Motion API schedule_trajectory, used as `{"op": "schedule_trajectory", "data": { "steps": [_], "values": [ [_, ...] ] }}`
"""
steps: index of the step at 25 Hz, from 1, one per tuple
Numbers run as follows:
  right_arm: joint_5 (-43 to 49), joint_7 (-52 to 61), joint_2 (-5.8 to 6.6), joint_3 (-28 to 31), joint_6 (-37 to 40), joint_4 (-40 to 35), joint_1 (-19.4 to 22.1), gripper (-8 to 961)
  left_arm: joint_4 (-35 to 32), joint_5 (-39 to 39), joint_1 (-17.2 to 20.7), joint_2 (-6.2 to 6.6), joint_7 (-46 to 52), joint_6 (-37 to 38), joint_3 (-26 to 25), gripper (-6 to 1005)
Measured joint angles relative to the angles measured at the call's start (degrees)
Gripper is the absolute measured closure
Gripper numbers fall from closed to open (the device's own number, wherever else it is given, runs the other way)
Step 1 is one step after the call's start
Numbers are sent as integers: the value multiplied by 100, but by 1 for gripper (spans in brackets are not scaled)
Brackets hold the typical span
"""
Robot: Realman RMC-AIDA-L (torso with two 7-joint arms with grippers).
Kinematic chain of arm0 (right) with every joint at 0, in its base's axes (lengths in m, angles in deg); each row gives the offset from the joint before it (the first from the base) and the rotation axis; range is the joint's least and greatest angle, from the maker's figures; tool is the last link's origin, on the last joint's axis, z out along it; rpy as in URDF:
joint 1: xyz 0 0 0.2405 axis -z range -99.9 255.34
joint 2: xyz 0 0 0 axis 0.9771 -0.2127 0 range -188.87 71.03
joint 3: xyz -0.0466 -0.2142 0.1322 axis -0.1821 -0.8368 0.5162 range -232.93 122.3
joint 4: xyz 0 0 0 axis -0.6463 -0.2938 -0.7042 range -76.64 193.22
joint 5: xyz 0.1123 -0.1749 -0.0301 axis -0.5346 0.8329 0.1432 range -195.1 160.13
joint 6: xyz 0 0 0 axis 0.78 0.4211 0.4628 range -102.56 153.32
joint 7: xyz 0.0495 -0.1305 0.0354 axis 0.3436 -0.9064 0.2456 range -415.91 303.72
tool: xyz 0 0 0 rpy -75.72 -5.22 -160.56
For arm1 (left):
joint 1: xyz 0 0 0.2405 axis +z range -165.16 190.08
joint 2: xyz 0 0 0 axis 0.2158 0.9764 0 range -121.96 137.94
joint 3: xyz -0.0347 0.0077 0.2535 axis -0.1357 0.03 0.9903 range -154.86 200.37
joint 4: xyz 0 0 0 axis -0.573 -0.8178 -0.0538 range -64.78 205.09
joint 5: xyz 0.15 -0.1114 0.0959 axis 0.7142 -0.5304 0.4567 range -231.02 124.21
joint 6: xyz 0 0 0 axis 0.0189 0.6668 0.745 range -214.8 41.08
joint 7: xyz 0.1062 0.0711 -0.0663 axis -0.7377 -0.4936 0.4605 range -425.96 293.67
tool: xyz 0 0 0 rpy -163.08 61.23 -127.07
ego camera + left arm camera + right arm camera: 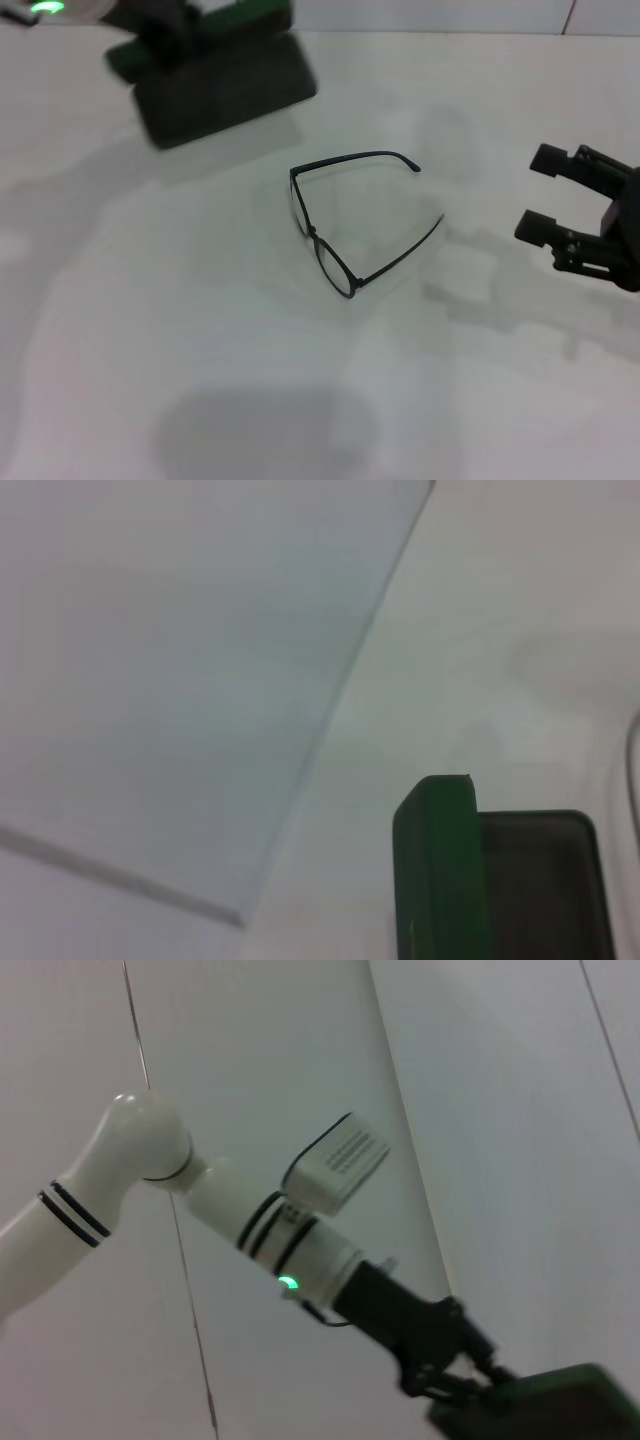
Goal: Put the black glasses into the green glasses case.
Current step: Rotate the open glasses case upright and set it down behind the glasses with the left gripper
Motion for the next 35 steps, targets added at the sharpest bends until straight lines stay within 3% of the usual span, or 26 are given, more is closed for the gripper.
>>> {"op": "schedule_trajectory", "data": {
  "steps": [6,9,17,25,35],
  "values": [
    [5,0,-4,4,117,26,160,100,1195,-23,-520,-2,-144,-1429,894,792],
    [4,-13,-9,5,129,162,191,100,2181,-33,-964,-13,-223,-1940,1014,793],
    [-2,-167,-13,10,120,420,191,100,3546,-218,-1456,-27,-356,-2667,1415,798],
    [-9,-187,-7,10,92,449,135,100,3591,-695,-1525,-48,-398,-2280,1998,761],
    [-5,-192,-4,10,85,449,121,99,3597,-892,-1548,-74,-298,-1986,2126,699]
  ]
}}
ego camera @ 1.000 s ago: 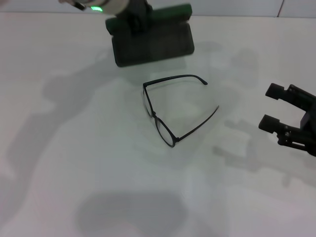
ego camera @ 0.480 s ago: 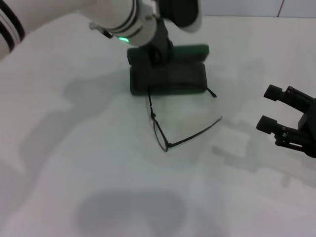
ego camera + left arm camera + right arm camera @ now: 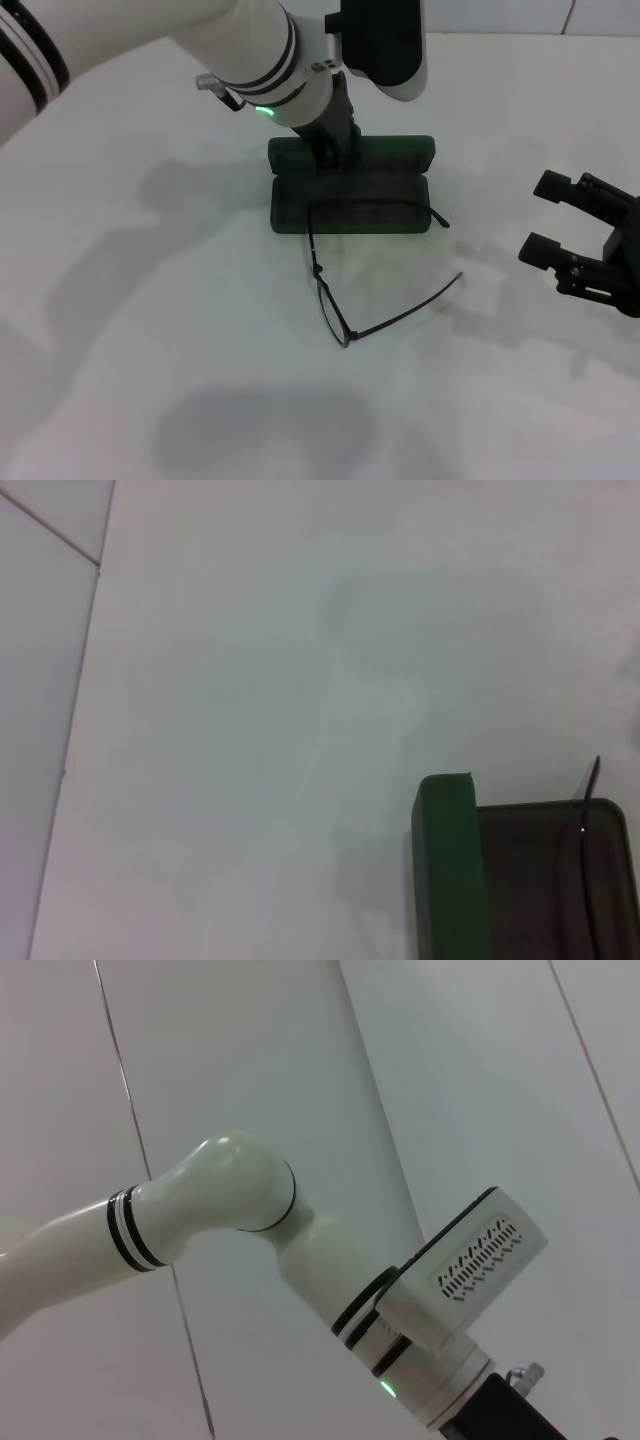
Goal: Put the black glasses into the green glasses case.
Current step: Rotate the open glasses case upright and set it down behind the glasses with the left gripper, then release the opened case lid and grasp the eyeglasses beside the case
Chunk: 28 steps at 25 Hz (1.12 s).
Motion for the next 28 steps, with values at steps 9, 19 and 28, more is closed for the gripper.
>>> {"op": "schedule_trajectory", "data": {
  "steps": [9,19,28],
  "values": [
    [12,-2,1,0,1,0,3,99,-22,-48,54,2,76,-1,7,643],
    [245,386,56,-73,-313,-60,-339,100,-1218,-142,497,31,312,333,-87,561],
    [1534,2897,0,-785,-1451,-823,-1644,130,-3641,-2020,2060,55,320,309,-1436,534]
  ]
}}
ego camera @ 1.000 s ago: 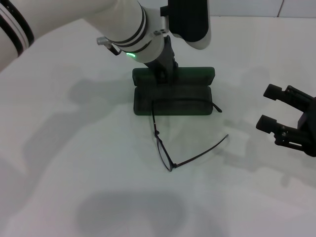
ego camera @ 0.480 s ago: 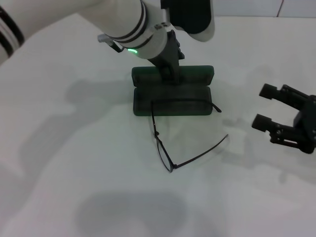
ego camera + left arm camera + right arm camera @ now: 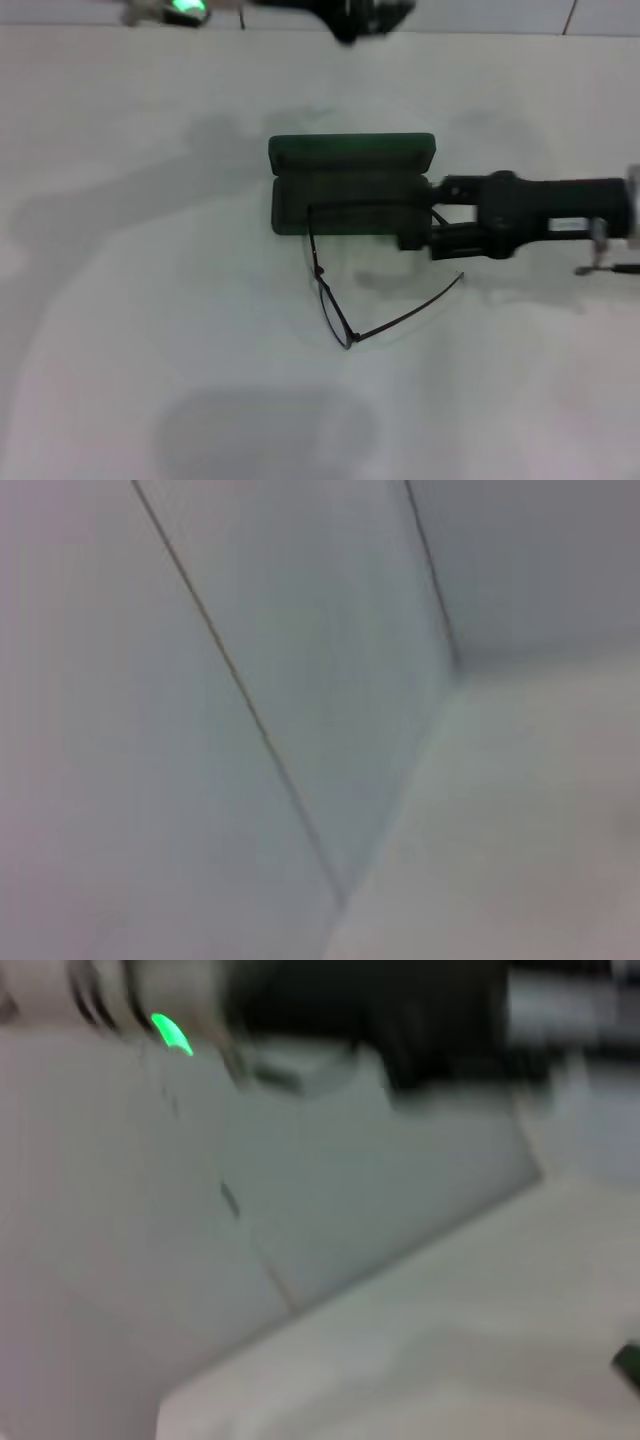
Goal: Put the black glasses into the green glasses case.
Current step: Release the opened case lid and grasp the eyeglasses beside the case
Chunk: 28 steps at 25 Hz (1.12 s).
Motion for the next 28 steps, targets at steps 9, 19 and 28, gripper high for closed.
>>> {"op": "schedule_trajectory", "data": {
  "steps": [9,19,28],
  "values": [
    [1497,2178,12,-897,-29,-1664,-687,205,-128,-2754,1503,11,-1150,129,-1004,540],
    [3130,4092,-32,-1009,-67,-1230,-2408,242,642,-3596,2366,-5,-1911,392,-1134,541],
    [3109,4413,-85,-1219,-436,365,-3626,244,1244,-3679,2582,-2,-2497,528,-1128,541]
  ]
}}
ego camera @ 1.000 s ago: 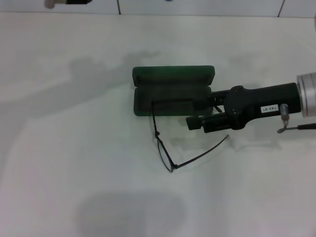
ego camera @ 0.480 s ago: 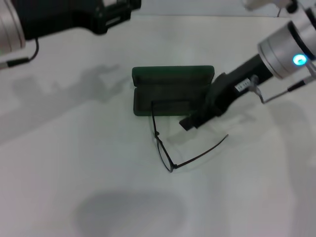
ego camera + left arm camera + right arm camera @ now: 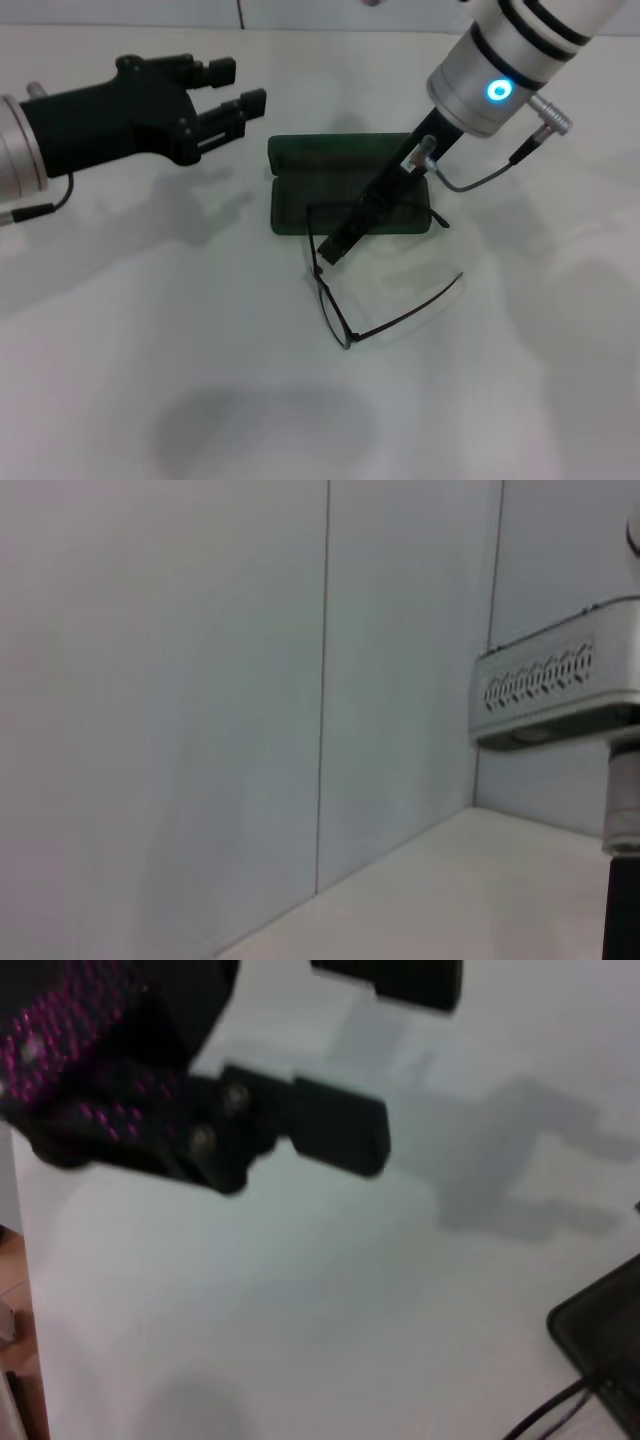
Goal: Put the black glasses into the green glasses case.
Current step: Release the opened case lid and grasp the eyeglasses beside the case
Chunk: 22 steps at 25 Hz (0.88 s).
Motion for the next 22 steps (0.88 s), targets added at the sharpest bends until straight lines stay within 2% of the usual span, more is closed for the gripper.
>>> {"op": "schedule_trajectory", "data": {
  "steps": [11,18,22],
  "values": [
    [-1121,920,4,-1712,-599,71,9,247,478,-258,-37,6,-834,108,3,542],
    [-1627,1179,5,-2171,-1121,79,264,249,975,-532,-83,11,-1444,271,-20,542],
    [-1831,1239,6,-2265,-1324,82,437,294,1135,-535,-123,11,-1626,296,-5,542]
  ]
}}
